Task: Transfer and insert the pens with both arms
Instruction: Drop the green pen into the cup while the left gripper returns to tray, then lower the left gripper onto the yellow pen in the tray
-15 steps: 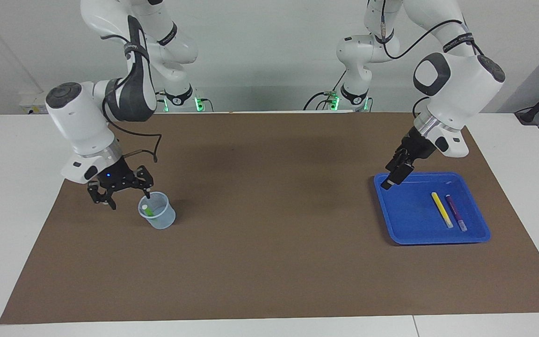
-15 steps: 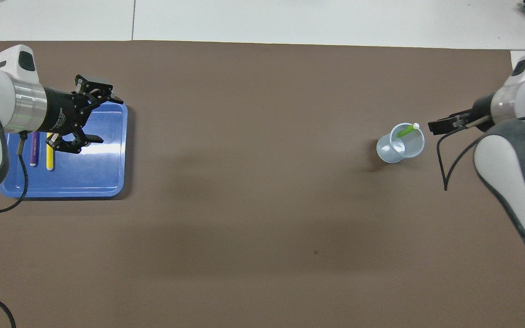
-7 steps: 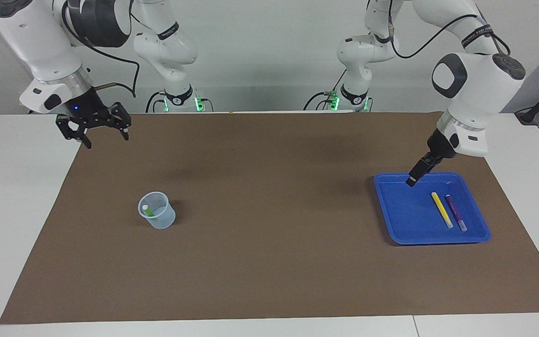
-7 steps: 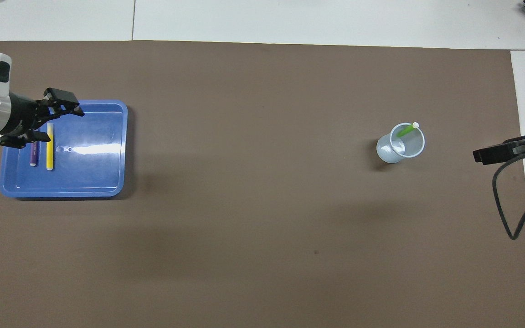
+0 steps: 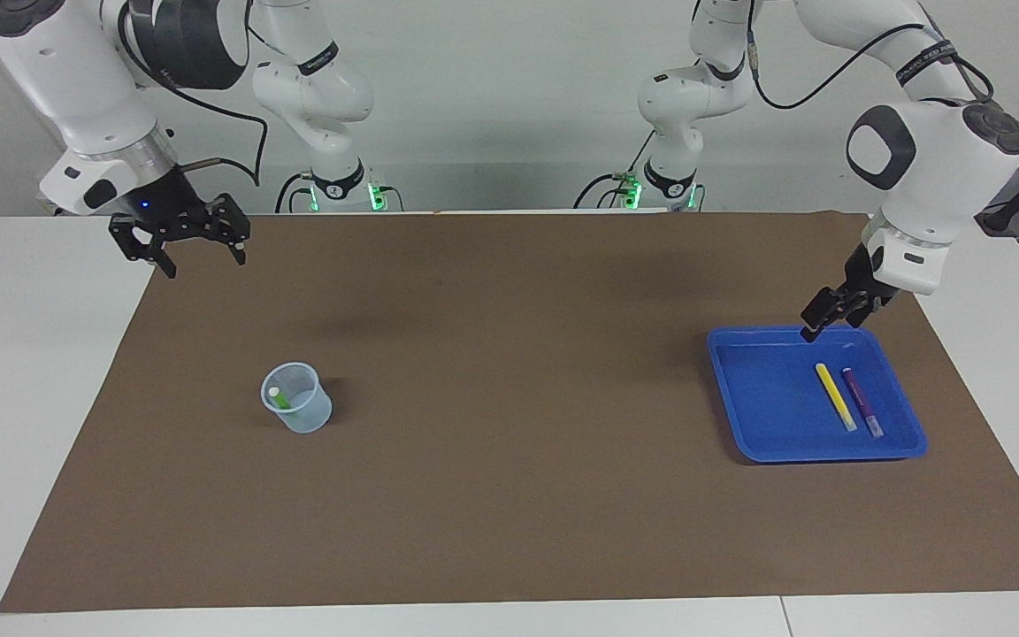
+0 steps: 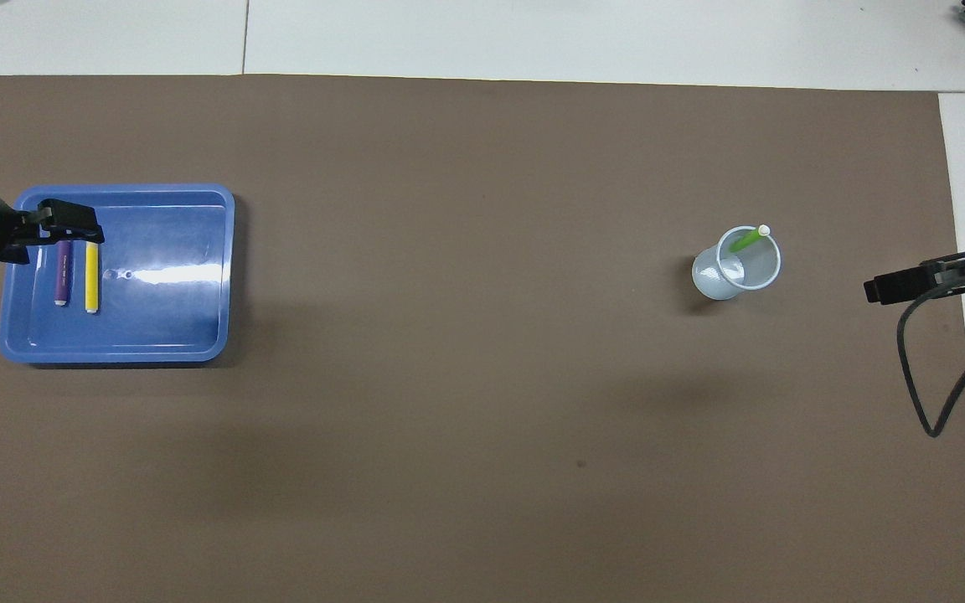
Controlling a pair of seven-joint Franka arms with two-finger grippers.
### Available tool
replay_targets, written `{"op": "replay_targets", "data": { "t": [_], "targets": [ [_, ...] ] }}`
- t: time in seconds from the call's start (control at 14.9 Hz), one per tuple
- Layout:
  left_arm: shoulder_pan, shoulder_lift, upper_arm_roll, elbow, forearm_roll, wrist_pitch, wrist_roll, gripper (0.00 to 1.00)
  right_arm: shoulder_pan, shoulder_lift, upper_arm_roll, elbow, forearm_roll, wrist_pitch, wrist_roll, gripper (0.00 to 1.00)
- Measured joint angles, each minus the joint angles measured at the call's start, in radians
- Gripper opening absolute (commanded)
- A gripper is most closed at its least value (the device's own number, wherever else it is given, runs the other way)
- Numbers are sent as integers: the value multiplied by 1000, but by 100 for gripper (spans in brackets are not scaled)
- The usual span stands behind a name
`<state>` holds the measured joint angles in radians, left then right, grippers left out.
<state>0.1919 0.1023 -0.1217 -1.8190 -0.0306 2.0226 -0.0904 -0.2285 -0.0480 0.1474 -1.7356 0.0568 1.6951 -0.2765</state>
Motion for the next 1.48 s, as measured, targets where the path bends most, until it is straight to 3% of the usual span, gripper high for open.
{"op": "replay_targets", "data": {
  "t": [1.01,1.48],
  "targets": [
    [41,21,0,-21,12,79,-16,100,2,-6,1,-6,-43,-64,-8,100],
    [51,174,-1,-26,70,234,154,100,5,-6,3,-6,-43,-84,-12,100]
  ]
}}
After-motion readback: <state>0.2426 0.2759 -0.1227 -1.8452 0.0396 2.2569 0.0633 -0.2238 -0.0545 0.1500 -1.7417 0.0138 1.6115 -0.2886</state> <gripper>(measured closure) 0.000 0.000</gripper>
